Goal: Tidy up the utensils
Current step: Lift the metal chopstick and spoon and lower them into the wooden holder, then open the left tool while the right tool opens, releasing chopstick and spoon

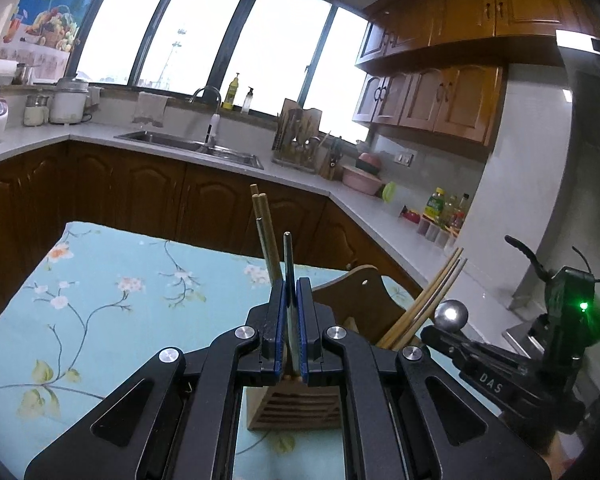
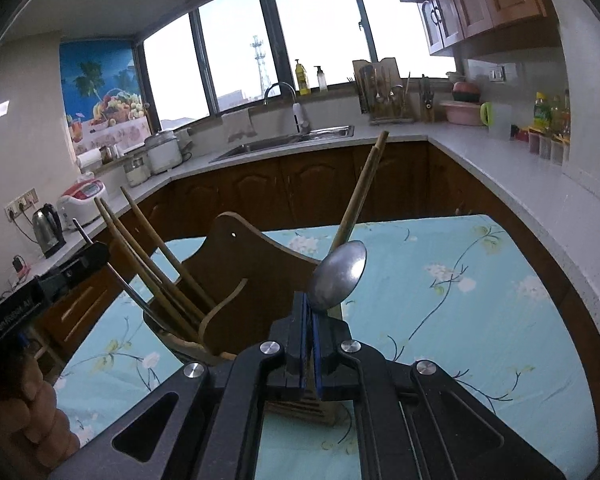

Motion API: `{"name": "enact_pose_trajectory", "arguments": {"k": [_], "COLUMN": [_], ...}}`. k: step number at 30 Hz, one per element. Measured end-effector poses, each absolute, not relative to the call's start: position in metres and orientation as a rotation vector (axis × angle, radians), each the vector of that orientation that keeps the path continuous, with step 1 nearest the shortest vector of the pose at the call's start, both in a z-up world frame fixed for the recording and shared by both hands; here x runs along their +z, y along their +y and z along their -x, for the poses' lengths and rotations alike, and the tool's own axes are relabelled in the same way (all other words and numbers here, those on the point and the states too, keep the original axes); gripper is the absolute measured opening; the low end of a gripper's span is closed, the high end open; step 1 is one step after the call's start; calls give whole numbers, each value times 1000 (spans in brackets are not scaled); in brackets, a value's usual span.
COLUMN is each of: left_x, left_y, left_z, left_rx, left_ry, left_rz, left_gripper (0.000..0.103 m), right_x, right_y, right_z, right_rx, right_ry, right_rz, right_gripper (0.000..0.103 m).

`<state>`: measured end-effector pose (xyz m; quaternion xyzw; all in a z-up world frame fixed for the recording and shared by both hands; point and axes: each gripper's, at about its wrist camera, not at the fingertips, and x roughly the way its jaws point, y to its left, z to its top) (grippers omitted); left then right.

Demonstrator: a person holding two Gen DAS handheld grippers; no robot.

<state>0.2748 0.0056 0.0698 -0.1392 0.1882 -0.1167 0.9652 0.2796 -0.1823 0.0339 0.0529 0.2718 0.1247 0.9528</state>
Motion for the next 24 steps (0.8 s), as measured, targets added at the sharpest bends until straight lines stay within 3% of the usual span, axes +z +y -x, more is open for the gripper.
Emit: {"name": "enact_pose_trajectory", "arguments": {"k": [18, 20, 22, 24], "left_x": [71, 72, 73, 73], "left_y": [14, 14, 16, 18], "left_z": [-280, -277, -275, -268], "left_rx": [-232, -231, -226, -216], "left_ry": [426, 426, 426, 424], "left_rz": [323, 321, 325, 333], "left_gripper": [5, 9, 23, 37], "right_x": [36, 38, 39, 38], "right_y": [-191, -191, -193, -196], "right_z": [-283, -281, -277, -272], "right_rx": [264, 263, 263, 263], "right_ry": [567, 563, 562, 556], "right_rz": [-156, -161, -168, -188], "right_gripper": [8, 11, 16, 34]}}
